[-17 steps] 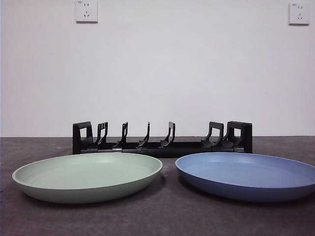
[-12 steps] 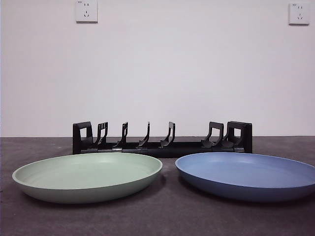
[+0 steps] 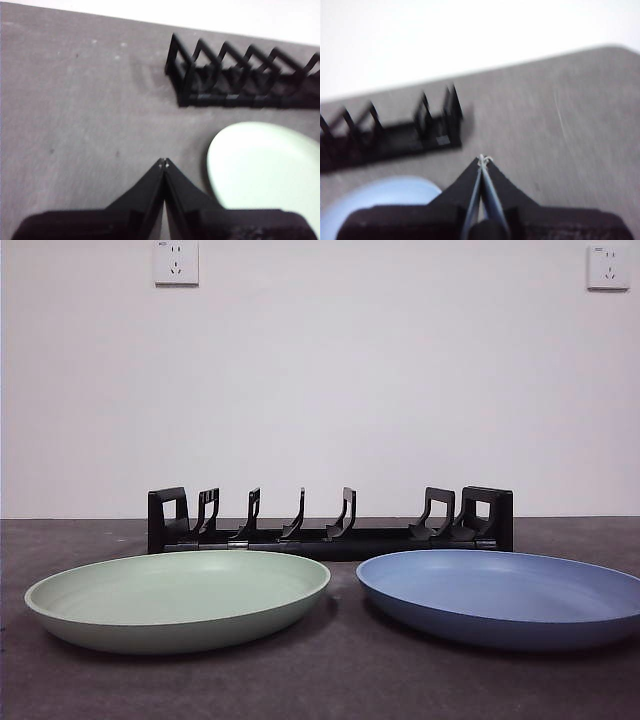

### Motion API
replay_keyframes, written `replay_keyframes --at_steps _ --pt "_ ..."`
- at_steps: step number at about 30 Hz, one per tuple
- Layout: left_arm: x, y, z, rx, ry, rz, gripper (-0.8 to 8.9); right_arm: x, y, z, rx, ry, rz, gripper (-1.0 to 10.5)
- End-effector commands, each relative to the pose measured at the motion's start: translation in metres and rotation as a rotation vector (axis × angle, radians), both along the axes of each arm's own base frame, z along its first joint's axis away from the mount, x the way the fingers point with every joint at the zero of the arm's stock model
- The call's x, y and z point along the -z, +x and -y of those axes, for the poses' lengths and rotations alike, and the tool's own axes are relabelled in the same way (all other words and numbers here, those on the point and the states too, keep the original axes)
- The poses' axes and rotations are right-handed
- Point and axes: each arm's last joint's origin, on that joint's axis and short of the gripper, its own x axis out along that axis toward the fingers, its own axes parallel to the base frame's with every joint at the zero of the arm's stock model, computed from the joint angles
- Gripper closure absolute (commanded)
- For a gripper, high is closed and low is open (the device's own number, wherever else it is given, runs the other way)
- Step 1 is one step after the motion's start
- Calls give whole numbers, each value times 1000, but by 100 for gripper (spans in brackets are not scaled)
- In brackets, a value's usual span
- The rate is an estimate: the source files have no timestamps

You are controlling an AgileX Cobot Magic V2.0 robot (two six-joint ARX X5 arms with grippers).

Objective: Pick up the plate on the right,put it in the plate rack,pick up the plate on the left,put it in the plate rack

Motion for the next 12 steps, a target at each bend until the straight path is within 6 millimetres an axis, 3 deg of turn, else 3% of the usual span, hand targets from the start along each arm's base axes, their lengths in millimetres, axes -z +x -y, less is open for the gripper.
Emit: replay_keyframes --at_steps 1,12 --pt "-23 -3 0 18 -48 41 820 -21 -3 0 -10 33 28 958" --pt "-112 -14 4 174 -36 4 820 -102 -3 -6 -224 -7 -152 958"
